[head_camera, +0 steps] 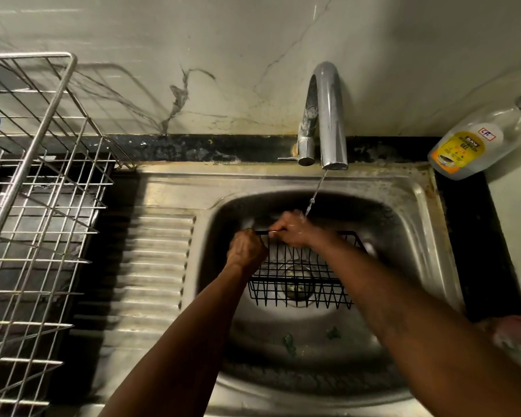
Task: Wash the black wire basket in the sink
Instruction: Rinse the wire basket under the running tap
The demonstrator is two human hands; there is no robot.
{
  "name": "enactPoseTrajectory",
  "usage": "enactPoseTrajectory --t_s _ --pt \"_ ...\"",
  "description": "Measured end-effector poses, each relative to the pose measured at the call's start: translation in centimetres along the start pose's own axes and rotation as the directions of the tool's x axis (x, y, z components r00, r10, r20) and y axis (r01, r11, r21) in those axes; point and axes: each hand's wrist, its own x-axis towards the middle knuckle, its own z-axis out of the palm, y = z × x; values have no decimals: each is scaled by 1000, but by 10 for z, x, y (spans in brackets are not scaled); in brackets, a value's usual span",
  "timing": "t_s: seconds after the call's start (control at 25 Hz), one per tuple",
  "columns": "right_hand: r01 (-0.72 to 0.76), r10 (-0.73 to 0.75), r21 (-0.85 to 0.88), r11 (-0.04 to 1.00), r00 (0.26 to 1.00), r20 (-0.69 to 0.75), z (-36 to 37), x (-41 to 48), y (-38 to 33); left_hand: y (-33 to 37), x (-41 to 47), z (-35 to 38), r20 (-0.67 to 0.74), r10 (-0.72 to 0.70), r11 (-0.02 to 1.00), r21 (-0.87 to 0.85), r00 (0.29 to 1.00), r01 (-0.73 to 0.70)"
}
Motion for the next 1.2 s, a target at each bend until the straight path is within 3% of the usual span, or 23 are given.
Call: enactPoseTrajectory --t_s 0.16,0.24,0.44,0.56,0.92,1.2 --pt "-34 34 2 999 996 -87 15 11 -31 -1 2 1 12 34 999 11 999 -34" --pt "-45 48 43 998 996 -70 3 -3 1 0 3 -1 9 -8 1000 1 1000 8" --pt "-122 119 -57 991 991 -52 -46 -52 91 -1 7 3 10 -30 999 -22 999 31" --pt "-183 179 -79 980 982 -61 -50 -50 107 -1 8 5 12 -21 999 -34 1000 22" --pt "-30 29 -6 1000 994 -107 27 22 -17 -3 5 8 11 72 996 44 997 -72" --pt "-173 163 -118 978 983 -87 -47 -57 92 -4 3 6 5 19 1000 -13 1000 -19"
